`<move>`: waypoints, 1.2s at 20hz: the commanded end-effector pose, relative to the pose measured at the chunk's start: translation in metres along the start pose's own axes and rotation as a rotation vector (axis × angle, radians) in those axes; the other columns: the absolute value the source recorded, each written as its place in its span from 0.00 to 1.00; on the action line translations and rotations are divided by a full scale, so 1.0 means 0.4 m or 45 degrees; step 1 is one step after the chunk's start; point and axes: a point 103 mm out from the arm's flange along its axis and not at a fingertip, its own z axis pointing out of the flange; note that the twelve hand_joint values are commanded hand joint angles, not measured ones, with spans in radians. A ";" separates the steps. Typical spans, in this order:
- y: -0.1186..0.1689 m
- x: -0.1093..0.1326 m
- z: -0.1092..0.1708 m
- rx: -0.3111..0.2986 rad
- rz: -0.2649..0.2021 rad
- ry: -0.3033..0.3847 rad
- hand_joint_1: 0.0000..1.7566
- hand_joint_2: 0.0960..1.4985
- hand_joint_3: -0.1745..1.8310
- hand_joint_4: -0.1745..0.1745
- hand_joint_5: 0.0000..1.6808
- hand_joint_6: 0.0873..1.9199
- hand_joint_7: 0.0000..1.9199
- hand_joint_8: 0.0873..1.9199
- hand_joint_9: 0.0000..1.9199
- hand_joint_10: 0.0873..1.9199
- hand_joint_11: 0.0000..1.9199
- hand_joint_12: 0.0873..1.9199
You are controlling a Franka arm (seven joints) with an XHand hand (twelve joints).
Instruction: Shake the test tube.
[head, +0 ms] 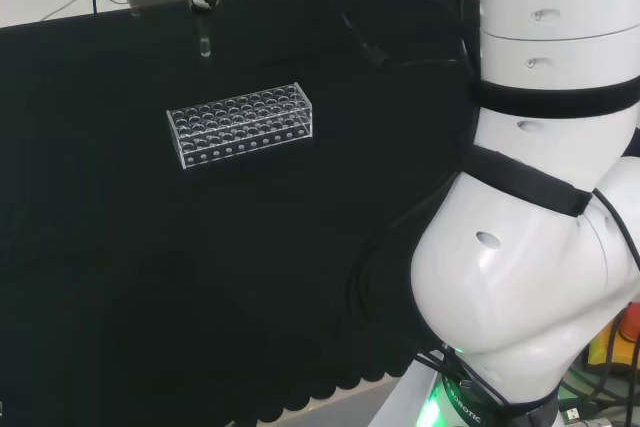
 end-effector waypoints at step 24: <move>-0.078 0.150 -0.098 -0.030 -0.116 0.146 0.82 0.35 0.42 0.00 0.76 0.21 0.75 0.31 0.82 0.00 0.65 0.43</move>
